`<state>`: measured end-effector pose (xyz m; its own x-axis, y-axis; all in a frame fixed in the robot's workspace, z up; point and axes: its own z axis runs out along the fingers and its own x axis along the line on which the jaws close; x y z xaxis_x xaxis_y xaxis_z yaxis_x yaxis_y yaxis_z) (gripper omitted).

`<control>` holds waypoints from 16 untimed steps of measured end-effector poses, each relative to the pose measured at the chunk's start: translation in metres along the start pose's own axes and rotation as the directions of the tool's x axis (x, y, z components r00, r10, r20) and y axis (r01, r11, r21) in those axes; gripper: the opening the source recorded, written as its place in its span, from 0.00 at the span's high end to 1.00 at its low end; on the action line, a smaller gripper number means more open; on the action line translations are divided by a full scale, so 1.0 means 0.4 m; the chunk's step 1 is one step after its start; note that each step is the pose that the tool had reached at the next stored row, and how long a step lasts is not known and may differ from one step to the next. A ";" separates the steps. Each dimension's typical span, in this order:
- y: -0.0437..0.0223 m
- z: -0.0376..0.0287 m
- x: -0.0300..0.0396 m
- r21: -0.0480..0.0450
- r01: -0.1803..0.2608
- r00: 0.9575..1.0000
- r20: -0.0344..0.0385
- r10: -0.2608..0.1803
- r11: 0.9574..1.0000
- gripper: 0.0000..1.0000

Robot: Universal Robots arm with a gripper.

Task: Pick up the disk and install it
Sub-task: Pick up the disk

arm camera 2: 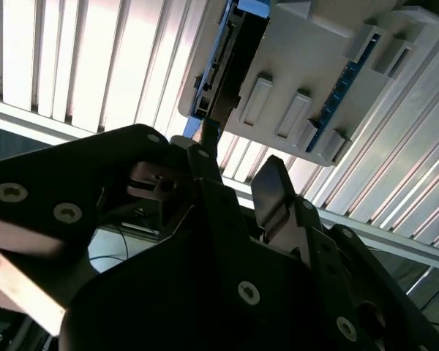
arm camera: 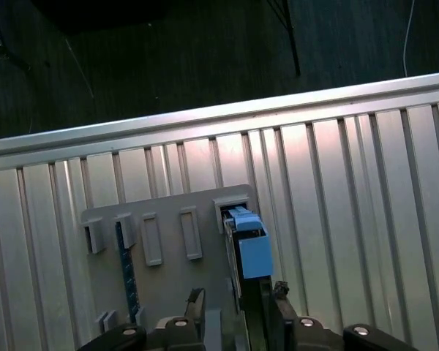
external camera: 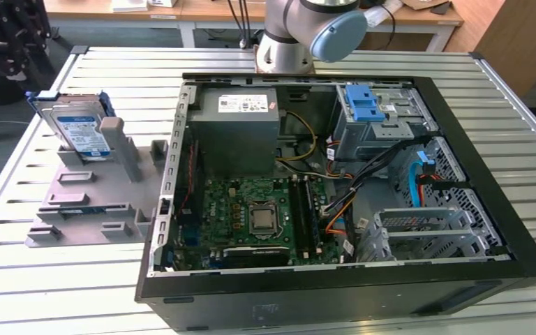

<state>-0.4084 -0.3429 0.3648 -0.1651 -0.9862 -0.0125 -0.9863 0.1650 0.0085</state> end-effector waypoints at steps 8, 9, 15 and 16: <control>0.001 0.007 0.000 0.000 0.040 0.999 0.000 -0.040 0.999 0.41; 0.002 0.008 0.001 -0.001 0.046 0.999 0.000 -0.046 0.999 0.41; 0.013 0.014 0.002 0.003 0.049 0.999 -0.001 -0.049 0.999 0.41; 0.014 0.015 0.002 0.003 0.049 0.999 -0.001 -0.049 0.999 0.41</control>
<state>-0.4139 -0.3425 0.3587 -0.1168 -0.9931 -0.0116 -0.9932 0.1167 0.0045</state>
